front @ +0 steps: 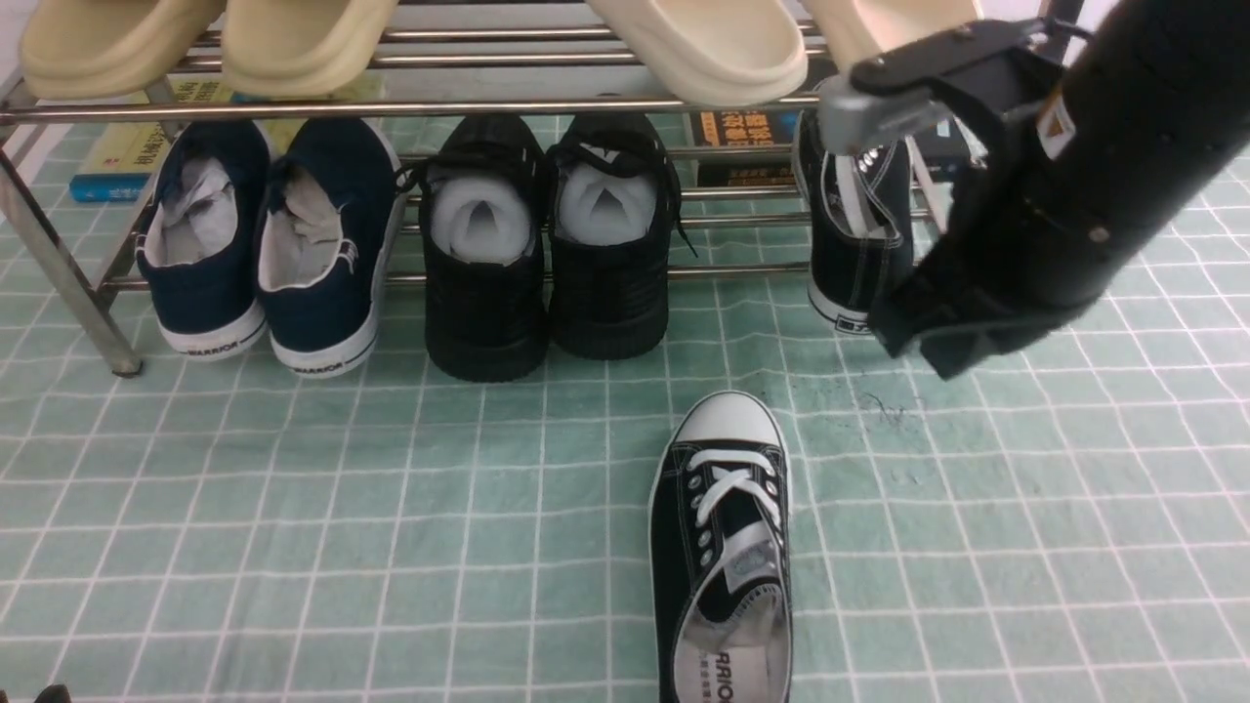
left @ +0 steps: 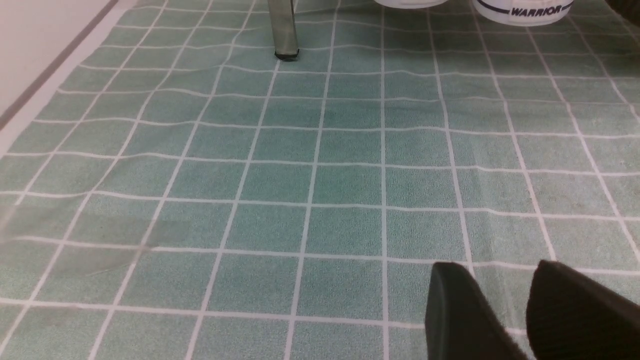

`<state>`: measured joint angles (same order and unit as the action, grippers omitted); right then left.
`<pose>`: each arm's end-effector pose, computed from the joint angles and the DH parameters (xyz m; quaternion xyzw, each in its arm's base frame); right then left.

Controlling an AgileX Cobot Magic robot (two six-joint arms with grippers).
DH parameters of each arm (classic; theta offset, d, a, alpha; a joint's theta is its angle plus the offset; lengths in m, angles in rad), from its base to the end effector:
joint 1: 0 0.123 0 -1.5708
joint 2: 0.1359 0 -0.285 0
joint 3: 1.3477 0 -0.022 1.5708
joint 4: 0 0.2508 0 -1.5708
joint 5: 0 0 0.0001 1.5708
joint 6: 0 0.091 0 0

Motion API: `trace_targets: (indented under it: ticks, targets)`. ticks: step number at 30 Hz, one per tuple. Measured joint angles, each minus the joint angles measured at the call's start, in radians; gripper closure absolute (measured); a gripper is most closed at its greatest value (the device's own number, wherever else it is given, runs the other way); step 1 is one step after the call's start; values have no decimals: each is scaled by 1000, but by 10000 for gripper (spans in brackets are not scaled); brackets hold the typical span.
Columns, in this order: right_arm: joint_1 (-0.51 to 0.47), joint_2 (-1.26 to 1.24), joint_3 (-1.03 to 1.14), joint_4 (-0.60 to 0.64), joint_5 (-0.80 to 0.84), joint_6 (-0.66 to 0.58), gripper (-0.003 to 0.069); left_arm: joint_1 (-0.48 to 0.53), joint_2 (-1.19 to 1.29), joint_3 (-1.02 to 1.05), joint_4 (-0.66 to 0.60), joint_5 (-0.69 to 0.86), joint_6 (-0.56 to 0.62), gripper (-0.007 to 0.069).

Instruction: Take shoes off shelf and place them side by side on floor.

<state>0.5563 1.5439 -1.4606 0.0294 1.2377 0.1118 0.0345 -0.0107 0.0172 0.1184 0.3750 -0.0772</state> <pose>0.2634 0.1667 0.3434 -0.2149 0.9620 0.0687 0.1537 0.0523 0.0058 0.1745 -0.0135 0.8022 0.0375 0.5957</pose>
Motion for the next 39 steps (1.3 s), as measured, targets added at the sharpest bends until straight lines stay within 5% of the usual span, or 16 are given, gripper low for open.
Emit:
trace_targets:
  ticks: [11, 23, 39]
  targets:
    - [-37, -9, 184, 1, -75, 23, 622, 0, 0, 0, 0, 0, 0, 382]
    - [-37, 45, 10, -38, -308, 157, 286, 0, 0, 0, 0, 0, 0, 382]
    - [-37, 165, -32, -473, -493, 633, 243, 0, 0, 0, 0, 0, 0, 382]
